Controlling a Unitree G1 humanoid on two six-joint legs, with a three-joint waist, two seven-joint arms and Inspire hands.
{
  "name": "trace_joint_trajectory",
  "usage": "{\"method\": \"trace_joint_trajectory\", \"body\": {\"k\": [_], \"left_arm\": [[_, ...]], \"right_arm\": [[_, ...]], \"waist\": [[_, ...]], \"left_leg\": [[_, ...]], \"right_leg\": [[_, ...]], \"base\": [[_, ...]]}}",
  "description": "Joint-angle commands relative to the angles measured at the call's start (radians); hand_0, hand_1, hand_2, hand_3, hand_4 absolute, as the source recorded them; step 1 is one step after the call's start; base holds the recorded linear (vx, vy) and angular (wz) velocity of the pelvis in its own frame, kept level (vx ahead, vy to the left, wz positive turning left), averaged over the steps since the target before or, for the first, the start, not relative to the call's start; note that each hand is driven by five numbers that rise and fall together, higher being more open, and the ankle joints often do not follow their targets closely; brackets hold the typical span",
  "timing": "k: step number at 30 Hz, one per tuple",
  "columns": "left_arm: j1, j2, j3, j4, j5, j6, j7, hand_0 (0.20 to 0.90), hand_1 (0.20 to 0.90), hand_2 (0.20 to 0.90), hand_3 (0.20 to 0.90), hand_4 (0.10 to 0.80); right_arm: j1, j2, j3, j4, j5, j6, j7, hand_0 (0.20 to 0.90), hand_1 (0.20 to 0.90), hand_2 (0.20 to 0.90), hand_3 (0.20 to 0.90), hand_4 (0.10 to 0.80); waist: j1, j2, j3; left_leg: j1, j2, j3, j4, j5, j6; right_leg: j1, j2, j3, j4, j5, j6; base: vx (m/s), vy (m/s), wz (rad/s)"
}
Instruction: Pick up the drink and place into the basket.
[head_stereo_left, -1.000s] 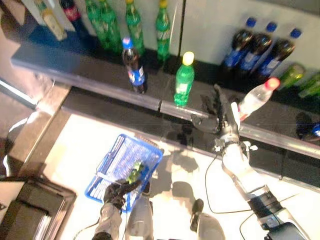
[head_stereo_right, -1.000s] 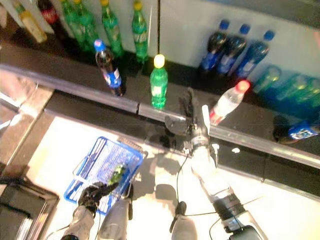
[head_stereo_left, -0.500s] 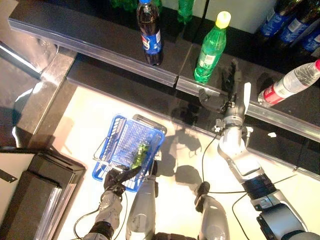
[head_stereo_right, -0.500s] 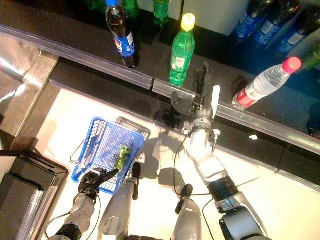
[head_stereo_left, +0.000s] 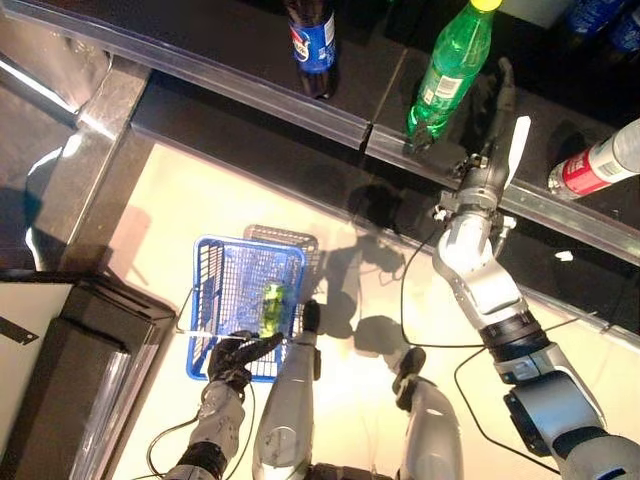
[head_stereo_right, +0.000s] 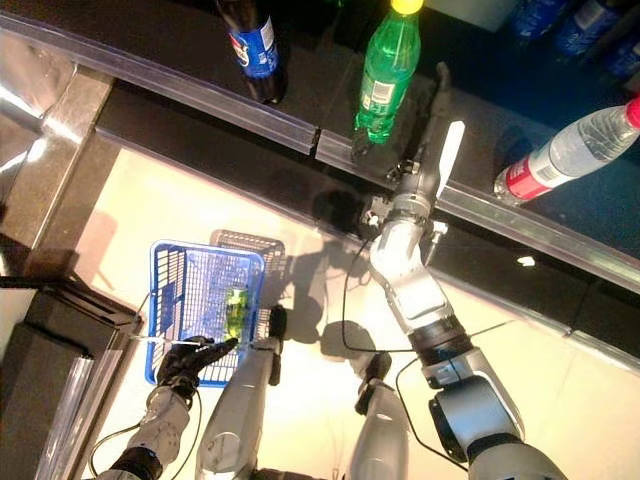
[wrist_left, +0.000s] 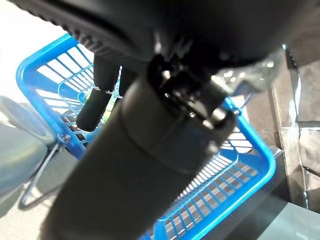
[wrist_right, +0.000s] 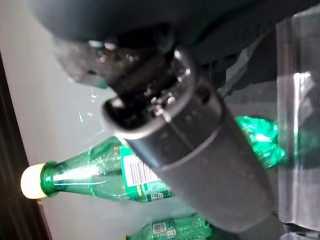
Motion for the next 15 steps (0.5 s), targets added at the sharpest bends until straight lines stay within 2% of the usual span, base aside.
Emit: {"method": "trace_joint_trajectory", "body": {"k": [1,15], "left_arm": [[0.135,0.009,-0.098,-0.075,-0.008,-0.013,-0.009,0.300,0.300,0.300,0.200,0.100],[0.113,0.012,-0.120,-0.100,-0.011,-0.007,0.006,0.300,0.300,0.300,0.200,0.100]], "right_arm": [[-0.142,-0.036,-0.072,-0.090,-0.029,-0.043,-0.042,0.900,0.900,0.900,0.900,0.800],[-0.235,-0.043,-0.062,-0.049,-0.011,-0.029,-0.072,0.900,0.900,0.900,0.900,0.800]], "waist": [[0.012,0.014,-0.014],[0.022,0.019,-0.014]], "left_leg": [[-0.024,0.026,-0.058,0.051,-0.031,-0.027],[-0.095,0.008,-0.063,0.047,-0.025,-0.011]], "right_leg": [[-0.053,-0.030,0.020,0.011,0.081,-0.030],[-0.144,-0.010,0.040,0.034,0.079,-0.033]], "base": [[0.000,0.000,0.00],[0.000,0.001,0.00]]}}
